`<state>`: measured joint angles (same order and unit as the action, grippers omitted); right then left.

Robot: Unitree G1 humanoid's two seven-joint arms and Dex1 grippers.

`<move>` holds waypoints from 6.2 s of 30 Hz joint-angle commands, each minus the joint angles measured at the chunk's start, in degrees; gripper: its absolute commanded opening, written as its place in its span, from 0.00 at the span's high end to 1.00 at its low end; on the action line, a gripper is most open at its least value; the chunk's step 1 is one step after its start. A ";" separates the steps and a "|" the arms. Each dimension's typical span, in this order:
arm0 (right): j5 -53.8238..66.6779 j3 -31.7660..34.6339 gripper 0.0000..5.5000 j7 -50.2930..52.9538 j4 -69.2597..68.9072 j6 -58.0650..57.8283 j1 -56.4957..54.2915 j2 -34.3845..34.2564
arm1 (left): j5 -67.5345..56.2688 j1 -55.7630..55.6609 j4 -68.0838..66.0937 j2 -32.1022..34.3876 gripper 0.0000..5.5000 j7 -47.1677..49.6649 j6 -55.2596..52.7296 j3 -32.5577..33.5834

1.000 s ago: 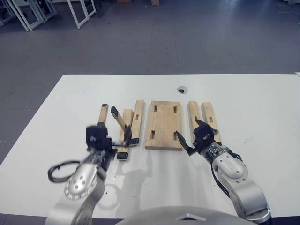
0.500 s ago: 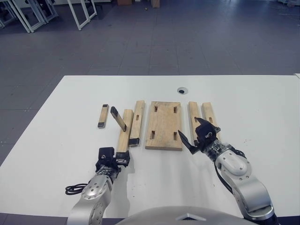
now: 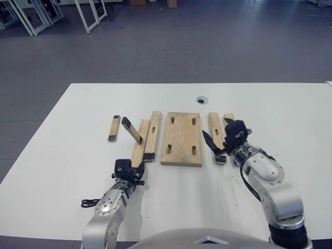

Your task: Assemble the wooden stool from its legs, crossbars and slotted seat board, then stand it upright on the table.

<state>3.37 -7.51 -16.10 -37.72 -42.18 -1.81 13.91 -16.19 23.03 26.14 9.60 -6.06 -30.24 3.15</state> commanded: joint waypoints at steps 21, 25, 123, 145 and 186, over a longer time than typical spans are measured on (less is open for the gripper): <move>107.18 22.13 0.05 27.42 27.18 -21.24 -31.98 -5.71 | -77.86 -28.84 0.96 8.01 0.63 -6.08 -20.69 5.56; 109.62 21.75 0.18 19.96 28.39 -22.27 -33.52 -1.61 | -76.74 -26.05 -1.32 11.79 0.63 -9.35 -22.01 5.87; 6.88 -18.92 0.63 -45.85 64.07 16.79 -24.01 20.09 | 8.62 -27.54 9.65 34.63 0.35 -49.37 -14.75 -21.94; 9.13 -18.03 0.63 -54.37 71.25 22.18 -33.68 15.87 | 11.40 -25.18 4.52 33.07 0.35 -41.76 -13.20 -27.25; 23.02 12.42 0.51 9.48 38.88 -12.62 -37.40 -12.65 | 9.33 -20.23 3.49 30.89 0.35 -31.72 -17.79 -27.47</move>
<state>24.94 6.00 -7.43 -1.66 -47.52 -44.44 3.89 -8.70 0.79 33.67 39.84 -39.33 -44.67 -22.40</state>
